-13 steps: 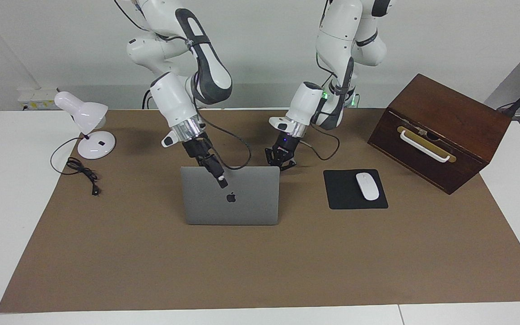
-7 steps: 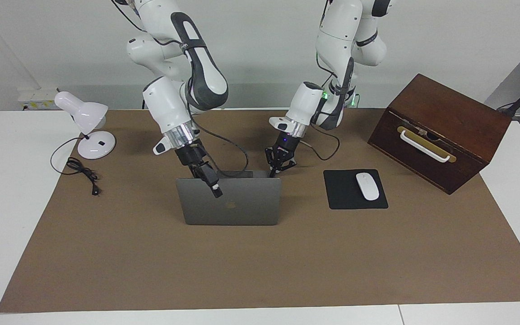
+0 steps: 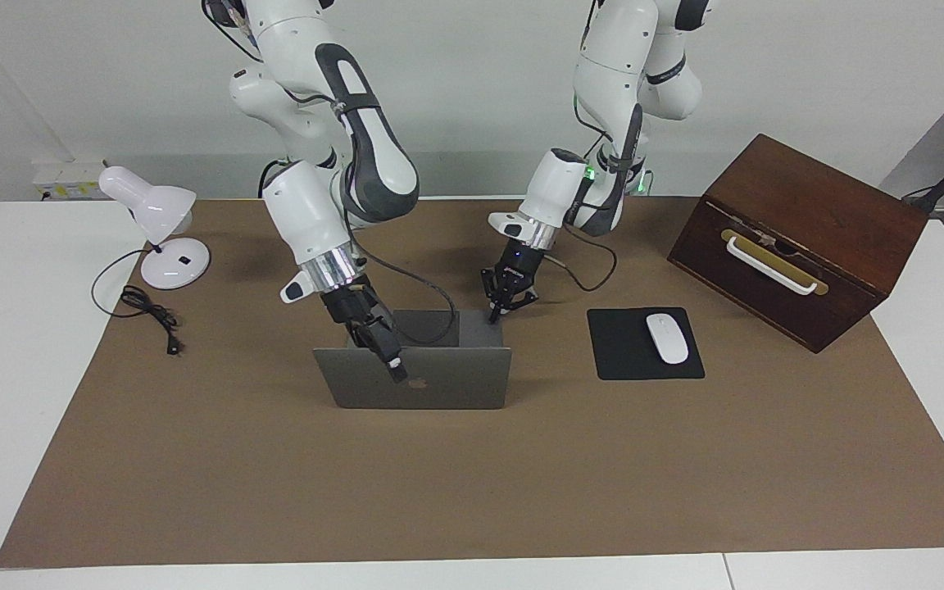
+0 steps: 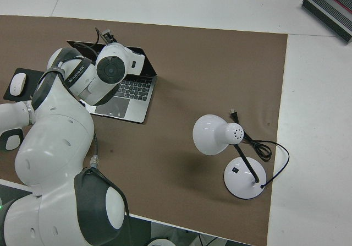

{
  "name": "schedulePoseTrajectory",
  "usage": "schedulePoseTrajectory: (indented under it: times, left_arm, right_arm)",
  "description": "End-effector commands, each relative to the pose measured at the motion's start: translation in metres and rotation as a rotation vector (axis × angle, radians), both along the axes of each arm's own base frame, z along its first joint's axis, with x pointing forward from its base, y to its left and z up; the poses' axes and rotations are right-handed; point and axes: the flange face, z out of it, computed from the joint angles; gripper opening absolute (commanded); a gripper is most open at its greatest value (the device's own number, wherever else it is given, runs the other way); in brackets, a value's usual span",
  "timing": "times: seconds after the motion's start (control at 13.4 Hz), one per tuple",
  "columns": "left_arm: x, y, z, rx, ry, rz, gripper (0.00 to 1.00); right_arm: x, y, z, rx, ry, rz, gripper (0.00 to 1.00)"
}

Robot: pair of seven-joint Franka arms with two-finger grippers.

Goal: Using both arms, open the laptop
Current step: 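Lift the laptop lid upward and away with the right gripper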

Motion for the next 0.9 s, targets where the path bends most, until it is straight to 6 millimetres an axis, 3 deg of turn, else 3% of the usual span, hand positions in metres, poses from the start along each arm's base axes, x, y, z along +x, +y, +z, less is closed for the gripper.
schedulePoseTrajectory:
  times: [0.0, 0.3, 0.67, 0.82]
  left_arm:
    - [0.004, 0.002, -0.015, 0.021, 0.000, -0.007, 0.00]
    - [0.007, 0.002, -0.011, 0.011, -0.004, 0.006, 0.00]
    - [0.007, 0.004, 0.028, -0.070, -0.016, 0.071, 0.00]
    - [0.002, 0.008, 0.047, -0.079, 0.013, 0.096, 0.00]
  right_arm:
    - [0.006, 0.004, 0.001, -0.003, -0.015, 0.013, 1.00]
    - [0.000, 0.008, 0.008, 0.006, -0.017, 0.021, 1.00]
    - [-0.012, 0.003, 0.018, 0.019, -0.005, 0.035, 1.00]
    - [-0.024, -0.001, 0.030, 0.029, -0.009, 0.038, 1.00]
